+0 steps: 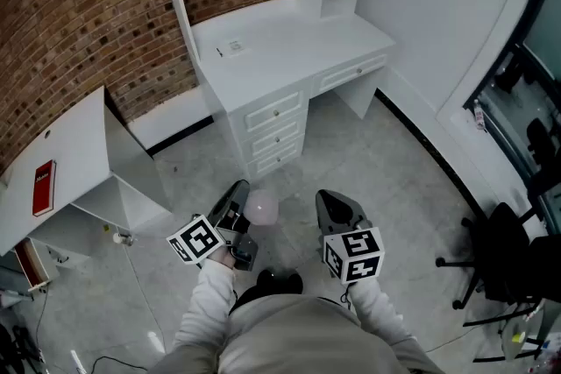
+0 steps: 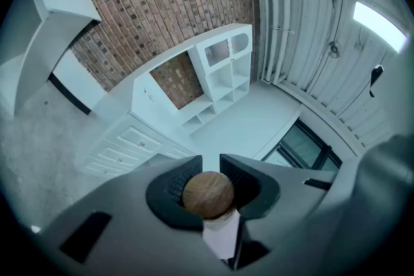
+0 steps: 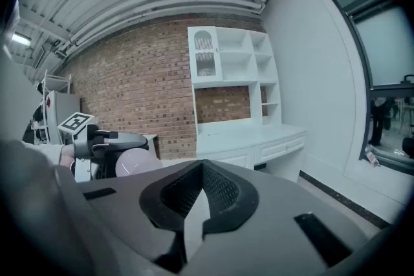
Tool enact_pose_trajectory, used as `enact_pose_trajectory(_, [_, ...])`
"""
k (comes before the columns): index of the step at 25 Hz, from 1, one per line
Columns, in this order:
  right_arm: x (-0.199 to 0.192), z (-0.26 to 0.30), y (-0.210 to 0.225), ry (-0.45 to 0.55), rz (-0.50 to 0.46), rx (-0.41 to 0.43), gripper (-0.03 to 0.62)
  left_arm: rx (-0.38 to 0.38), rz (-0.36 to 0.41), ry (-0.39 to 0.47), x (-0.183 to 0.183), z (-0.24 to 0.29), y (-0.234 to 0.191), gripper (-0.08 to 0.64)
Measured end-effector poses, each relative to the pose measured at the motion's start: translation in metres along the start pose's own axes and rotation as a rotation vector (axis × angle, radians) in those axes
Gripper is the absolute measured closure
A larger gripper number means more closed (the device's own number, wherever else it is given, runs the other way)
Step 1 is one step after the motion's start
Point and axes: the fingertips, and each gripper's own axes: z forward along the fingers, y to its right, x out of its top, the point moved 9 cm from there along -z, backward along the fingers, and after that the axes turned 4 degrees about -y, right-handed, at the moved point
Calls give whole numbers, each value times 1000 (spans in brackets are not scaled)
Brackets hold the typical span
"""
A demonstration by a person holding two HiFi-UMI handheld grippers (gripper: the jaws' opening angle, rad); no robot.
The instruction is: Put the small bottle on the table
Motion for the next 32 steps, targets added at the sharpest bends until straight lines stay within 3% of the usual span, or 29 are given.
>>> enact_pose_trajectory(11, [1, -8, 12, 27, -14, -1, 565, -12, 3, 5, -10, 12, 10, 463])
enact_pose_trajectory(17, [-4, -7, 19, 27, 10, 11, 565, 18, 9, 26, -12, 10, 9, 463])
enact_pose_trajectory(23, [-2, 2, 24, 15, 28, 11, 565, 65, 31, 24, -7, 13, 3, 463])
enact_pose_trajectory(32, [8, 42, 48, 7, 54, -5, 565, 55, 29, 26, 14, 51, -17, 463])
